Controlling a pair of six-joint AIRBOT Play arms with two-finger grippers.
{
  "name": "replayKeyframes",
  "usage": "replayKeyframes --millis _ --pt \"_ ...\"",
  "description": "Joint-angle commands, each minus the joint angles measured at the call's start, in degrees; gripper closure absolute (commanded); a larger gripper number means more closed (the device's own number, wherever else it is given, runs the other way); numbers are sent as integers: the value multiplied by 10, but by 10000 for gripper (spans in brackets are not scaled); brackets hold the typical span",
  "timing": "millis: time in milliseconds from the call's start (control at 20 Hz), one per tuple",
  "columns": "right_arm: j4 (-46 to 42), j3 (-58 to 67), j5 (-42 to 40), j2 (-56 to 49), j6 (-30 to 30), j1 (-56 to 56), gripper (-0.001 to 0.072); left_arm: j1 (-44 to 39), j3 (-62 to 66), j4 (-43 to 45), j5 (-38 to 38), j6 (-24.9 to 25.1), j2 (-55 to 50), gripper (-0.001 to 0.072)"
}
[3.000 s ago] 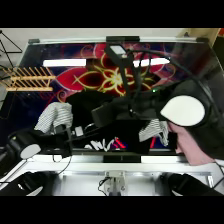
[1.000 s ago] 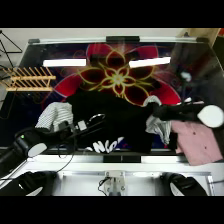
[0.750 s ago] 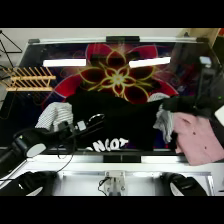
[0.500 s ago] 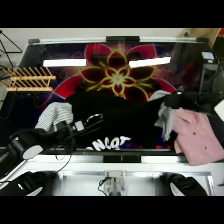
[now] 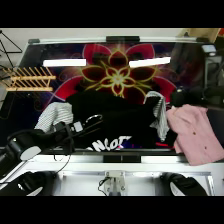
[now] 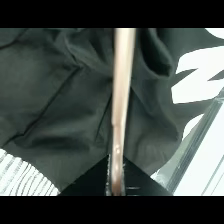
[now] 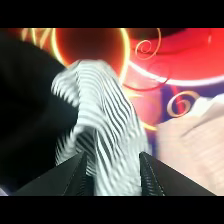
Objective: Fold the shirts.
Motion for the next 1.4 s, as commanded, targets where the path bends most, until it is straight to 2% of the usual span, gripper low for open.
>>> replayKeyframes --millis 0,50,100,550,600,700,750,1100,1150,1250,1350 --pt "59 15 72 -2 -368 23 238 0 0 0 -3 5 1 672" --pt "73 15 87 -6 -446 35 239 0 0 0 -3 5 1 673" --pt "78 16 94 -12 -495 47 239 0 0 0 -3 5 1 673" --pt "120 16 54 -107 -621 62 239 0 0 7 -5 5 0 673" --pt "120 16 50 -115 -629 62 240 0 0 7 -9 5 0 673" --pt "120 16 39 -118 -639 62 325 0 0 7 -23 5 0 673" --pt "120 16 39 -118 -640 62 336 0 0 7 -25 5 0 673" --pt "107 16 38 -99 -639 62 329 0 0 7 -25 5 0 673" --pt "102 16 36 -91 -639 62 279 0 0 7 -25 5 0 673" --pt "104 16 14 -84 -639 61 62 0 0 7 -25 5 0 673" --pt "117 16 -11 -95 -639 61 37 0 0 7 -25 5 0 673"
